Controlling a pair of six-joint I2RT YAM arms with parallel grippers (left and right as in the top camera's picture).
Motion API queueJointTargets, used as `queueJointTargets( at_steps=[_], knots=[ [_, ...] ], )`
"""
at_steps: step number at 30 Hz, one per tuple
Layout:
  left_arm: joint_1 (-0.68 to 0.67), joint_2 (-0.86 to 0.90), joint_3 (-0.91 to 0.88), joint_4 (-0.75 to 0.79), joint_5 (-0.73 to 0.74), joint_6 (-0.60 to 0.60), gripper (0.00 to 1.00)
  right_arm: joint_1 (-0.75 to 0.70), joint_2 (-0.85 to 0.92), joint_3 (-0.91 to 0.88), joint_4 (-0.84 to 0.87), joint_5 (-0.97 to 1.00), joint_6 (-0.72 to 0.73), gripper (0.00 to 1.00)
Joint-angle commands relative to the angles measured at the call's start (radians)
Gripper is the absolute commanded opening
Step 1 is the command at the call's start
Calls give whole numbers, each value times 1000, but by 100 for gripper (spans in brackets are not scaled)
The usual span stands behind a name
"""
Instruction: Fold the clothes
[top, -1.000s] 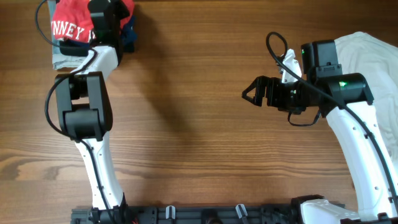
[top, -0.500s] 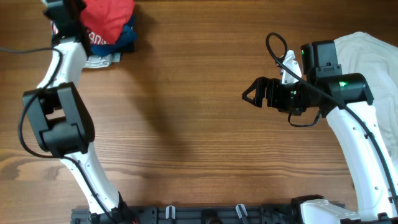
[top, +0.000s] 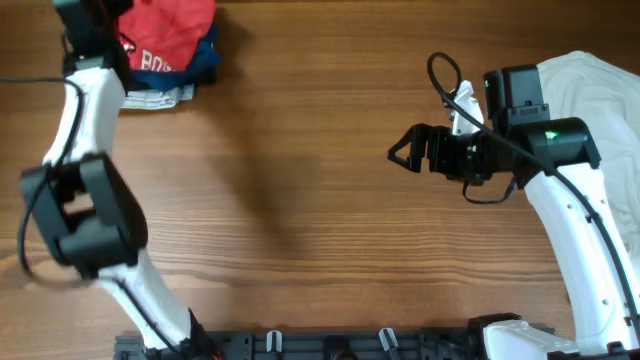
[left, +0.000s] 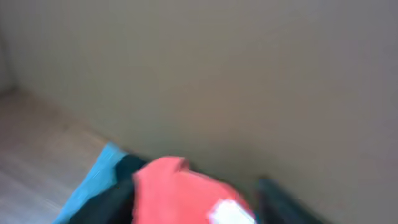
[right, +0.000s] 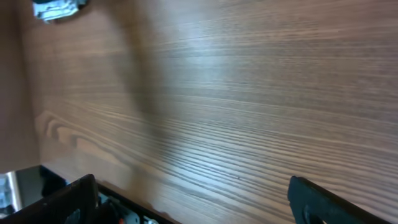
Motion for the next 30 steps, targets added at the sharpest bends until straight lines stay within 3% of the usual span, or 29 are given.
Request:
queueJointTargets(
  at_steps=[1, 7, 12, 14, 17, 22, 25, 30],
  knots=[
    [-62, -269, 3, -195, 171, -2, 100, -3, -8, -9, -5, -112, -10, 93],
    [-122, -631, 3, -759, 362, -2, 100, -3, -34, -8, -17, -290, -25, 91],
    [-129, -926, 3, -1162, 425, -1, 100, -3, -190, 2, -48, -269, -25, 88],
    [-149, -1011, 1, -1329, 425, -1, 100, -3, -310, 2, -97, -167, -17, 88],
    [-217, -1147, -56, -1428, 425, 6, 100, -3, -526, 2, -227, 58, 38, 87],
    [-256, -1357, -271, -1468, 444, 6, 100, -3, -819, 2, -332, 180, 61, 88],
    [-256, -1526, -450, -1444, 459, 1, 100, -3, -946, 1, -342, 326, 83, 99],
    [-256, -1752, -602, -1367, 433, -1, 100, -3, -1000, -9, -345, 566, 354, 100]
  ],
)
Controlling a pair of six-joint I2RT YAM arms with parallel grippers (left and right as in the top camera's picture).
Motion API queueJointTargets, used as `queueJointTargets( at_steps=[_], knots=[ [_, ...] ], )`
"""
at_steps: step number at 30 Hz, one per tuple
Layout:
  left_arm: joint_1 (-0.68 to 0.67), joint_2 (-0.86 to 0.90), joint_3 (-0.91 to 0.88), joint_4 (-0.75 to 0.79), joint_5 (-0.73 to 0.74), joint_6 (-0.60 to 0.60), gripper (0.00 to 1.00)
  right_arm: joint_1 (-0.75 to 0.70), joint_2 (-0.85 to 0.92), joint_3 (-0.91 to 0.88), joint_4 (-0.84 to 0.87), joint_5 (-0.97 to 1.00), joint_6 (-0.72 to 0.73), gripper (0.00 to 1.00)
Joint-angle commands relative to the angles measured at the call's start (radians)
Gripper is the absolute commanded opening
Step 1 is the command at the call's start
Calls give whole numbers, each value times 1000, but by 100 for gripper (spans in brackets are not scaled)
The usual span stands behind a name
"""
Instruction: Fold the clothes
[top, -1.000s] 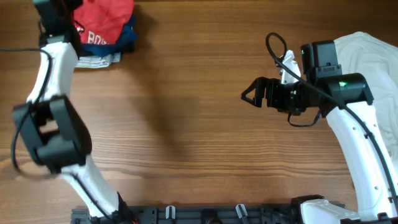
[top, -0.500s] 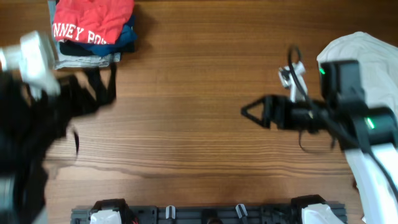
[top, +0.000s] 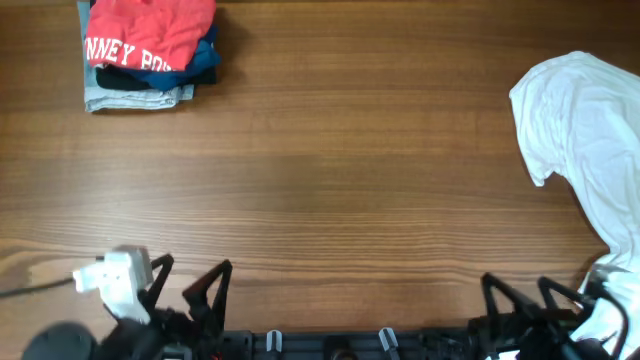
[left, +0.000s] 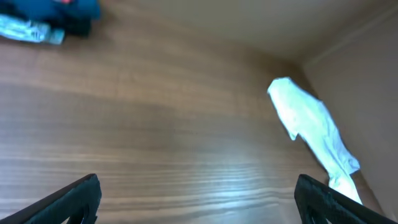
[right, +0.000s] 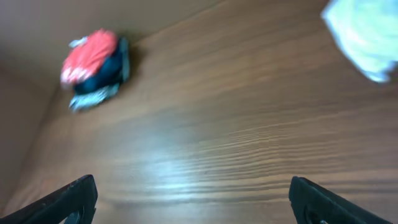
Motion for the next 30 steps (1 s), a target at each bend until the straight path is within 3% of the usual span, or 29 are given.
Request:
queueJointTargets(
  at_steps=[1, 7, 18, 24, 27, 28, 30],
  knots=[
    [-7, -44, -22, 15, -11, 2, 100, -2, -9, -23, 1, 213, 201, 100],
    [-7, -43, -22, 11, -11, 2, 100, -2, -9, -42, 1, 307, 349, 100],
    [-7, -43, -22, 11, -11, 2, 100, -2, -9, -42, -6, 306, 627, 100],
    [-7, -43, -22, 11, -11, 2, 100, -2, -13, -87, 2, 436, 643, 100],
    [-7, -43, -22, 11, -11, 2, 100, -2, -44, -232, 194, 460, 446, 100],
    [-7, -43, -22, 11, -11, 2, 100, -2, -68, -328, 367, 418, 278, 100],
    [-7, -43, -22, 11, -11, 2, 100, -3, -100, -474, 614, 322, 74, 100]
  ],
)
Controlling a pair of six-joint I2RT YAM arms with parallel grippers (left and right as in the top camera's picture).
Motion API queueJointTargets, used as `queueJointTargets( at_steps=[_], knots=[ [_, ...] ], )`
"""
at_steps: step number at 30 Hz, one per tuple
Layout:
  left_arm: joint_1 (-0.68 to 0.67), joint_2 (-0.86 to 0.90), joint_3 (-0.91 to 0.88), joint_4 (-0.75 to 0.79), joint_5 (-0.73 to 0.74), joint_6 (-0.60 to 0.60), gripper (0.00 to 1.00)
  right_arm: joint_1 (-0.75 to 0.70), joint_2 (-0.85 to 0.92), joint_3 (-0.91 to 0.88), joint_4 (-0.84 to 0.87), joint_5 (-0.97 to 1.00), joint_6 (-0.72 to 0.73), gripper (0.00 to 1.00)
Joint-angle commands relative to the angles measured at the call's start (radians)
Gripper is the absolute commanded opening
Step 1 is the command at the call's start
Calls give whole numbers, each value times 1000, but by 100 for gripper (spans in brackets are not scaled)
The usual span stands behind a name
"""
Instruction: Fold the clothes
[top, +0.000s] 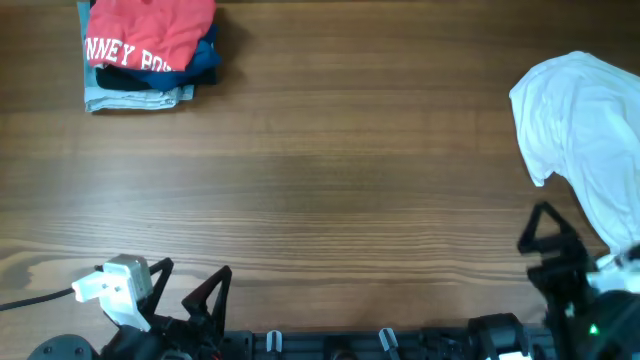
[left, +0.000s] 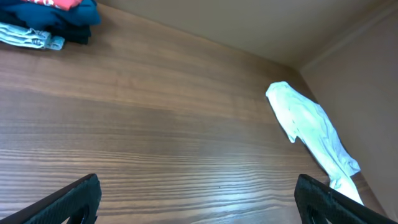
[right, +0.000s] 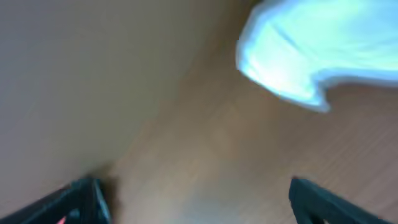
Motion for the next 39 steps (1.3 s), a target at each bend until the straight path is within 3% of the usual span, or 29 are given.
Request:
queueJointTargets(
  at_steps=[1, 3, 8, 12, 17, 22, 27, 32, 39],
  knots=[
    [-7, -5, -5, 3, -9, 2, 100, -2, -61, -208, 259, -119, -398, 100],
    [-7, -5, -5, 3, -9, 2, 100, -2, -116, -379, 435, -180, -515, 100],
    [-7, -5, -5, 3, -9, 2, 100, -2, -217, -690, 749, -224, -529, 100],
    [-7, -5, -5, 3, -9, 2, 100, -32, -259, -849, 933, -290, -646, 100],
    [-7, -5, -5, 3, -9, 2, 100, -124, -308, -921, 960, -297, -661, 100],
    [-7, -5, -5, 3, -9, 2, 100, -132, -329, -939, 985, -330, -854, 100],
    [-7, -5, -5, 3, -9, 2, 100, -132, -329, -945, 989, -331, -851, 100],
    [-7, -5, -5, 3, -10, 2, 100, -132, -329, -958, 1028, -331, -654, 100],
    [-7, -5, -5, 3, -9, 2, 100, -132, -329, -957, 1015, -335, -722, 100]
  ],
)
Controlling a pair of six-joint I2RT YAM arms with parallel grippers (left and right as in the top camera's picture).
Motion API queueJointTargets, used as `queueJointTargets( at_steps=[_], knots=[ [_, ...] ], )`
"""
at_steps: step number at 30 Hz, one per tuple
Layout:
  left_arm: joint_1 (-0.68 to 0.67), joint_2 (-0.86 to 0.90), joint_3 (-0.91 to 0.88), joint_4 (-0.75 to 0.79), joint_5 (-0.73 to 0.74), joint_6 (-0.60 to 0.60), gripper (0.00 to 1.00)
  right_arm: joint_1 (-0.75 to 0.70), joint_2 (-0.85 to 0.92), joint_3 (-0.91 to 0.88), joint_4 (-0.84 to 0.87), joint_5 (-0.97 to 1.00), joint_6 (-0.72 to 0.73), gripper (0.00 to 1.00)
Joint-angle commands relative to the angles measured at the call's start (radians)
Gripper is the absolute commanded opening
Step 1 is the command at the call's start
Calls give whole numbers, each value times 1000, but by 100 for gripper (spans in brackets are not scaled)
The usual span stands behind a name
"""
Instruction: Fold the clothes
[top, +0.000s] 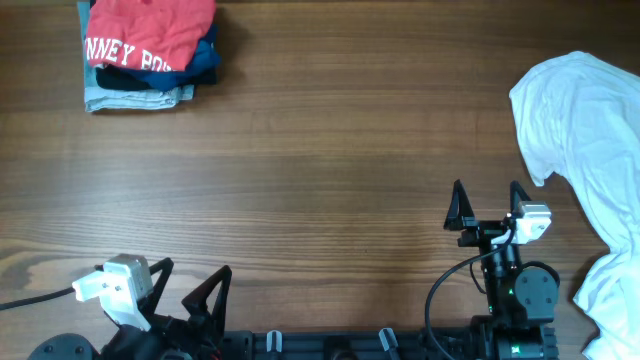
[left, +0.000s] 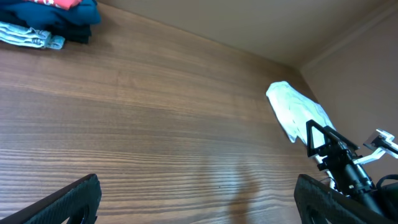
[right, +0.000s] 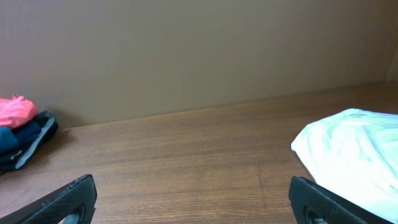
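A crumpled white garment (top: 585, 130) lies unfolded at the table's right edge, also in the left wrist view (left: 298, 115) and the right wrist view (right: 354, 155). A folded stack with a red shirt on top (top: 148, 45) sits at the far left corner, and shows in the right wrist view (right: 22, 134). My left gripper (top: 190, 285) is low at the front left, open, holding nothing. My right gripper (top: 487, 205) is at the front right, just left of the white garment, open and empty. Both point across the table.
The wooden table (top: 320, 170) stretches bare between the stack and the white garment. A beige wall stands behind the table's far edge (right: 199, 56). A black rail (top: 330, 345) runs along the front edge between the arm bases.
My right gripper has moved left and forward from the front right corner beside the white garment to a spot facing level across the table. The left gripper and both clothes piles stayed put.
First my left arm reached up at the red folded stack and my right arm hovered mid-table near the white garment. Then both arms were back at the front edge, open. The right gripper shifted beside the garment, and now points across the table.
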Motion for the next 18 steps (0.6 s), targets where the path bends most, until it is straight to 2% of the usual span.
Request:
queueJointTargets(
  at_steps=[1, 13, 15, 18],
  knots=[
    [-7, -5, -3, 3, -9, 2, 100, -8, -14, -10, 1, -24, -10, 100],
    [-7, -5, -3, -1, -9, 2, 100, -8, -14, -10, 0, -24, -11, 100],
    [-7, -5, -3, -77, -9, 2, 100, -8, -14, -10, 0, -24, -10, 100],
    [-7, -5, -13, -98, 32, -67, 100, -8, -14, -10, 0, -24, -10, 100]
  ],
)
